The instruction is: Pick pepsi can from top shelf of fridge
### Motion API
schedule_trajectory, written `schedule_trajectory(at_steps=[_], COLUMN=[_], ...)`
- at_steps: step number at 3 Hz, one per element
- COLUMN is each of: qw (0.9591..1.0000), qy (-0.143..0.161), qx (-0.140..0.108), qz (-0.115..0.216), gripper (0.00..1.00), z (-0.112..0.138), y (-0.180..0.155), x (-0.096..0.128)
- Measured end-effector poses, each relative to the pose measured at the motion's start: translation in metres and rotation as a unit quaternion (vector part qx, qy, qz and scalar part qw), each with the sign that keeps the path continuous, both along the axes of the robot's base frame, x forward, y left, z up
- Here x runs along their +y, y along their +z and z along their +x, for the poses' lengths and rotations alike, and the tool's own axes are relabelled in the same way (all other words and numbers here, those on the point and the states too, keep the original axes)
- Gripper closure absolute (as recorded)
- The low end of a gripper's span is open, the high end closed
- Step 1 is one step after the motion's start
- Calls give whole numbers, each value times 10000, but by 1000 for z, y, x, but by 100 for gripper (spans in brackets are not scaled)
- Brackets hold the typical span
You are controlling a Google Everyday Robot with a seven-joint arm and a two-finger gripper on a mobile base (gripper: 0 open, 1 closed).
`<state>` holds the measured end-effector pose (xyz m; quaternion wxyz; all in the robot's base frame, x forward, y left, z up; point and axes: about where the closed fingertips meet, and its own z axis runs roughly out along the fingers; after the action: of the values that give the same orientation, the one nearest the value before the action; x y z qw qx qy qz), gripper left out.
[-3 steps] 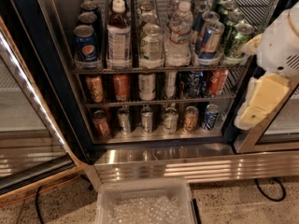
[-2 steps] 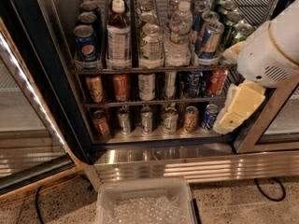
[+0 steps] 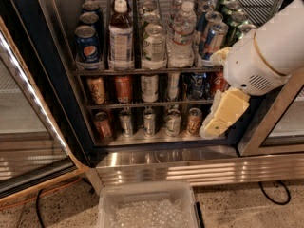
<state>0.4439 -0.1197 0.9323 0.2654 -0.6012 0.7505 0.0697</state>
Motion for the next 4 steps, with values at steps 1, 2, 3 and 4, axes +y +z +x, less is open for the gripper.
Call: schedule_trajectory(at_steps=[1, 2, 3, 4], qw=[9999, 9986, 9947, 9897], qy=[-33, -45, 29, 185], qx=[-7, 37, -31, -63], qz=[102, 517, 1030, 1418], gripper=[0, 0, 0, 0], z=[1, 16, 39, 58], y=[-8, -36, -50, -57], x=[6, 35, 72, 105])
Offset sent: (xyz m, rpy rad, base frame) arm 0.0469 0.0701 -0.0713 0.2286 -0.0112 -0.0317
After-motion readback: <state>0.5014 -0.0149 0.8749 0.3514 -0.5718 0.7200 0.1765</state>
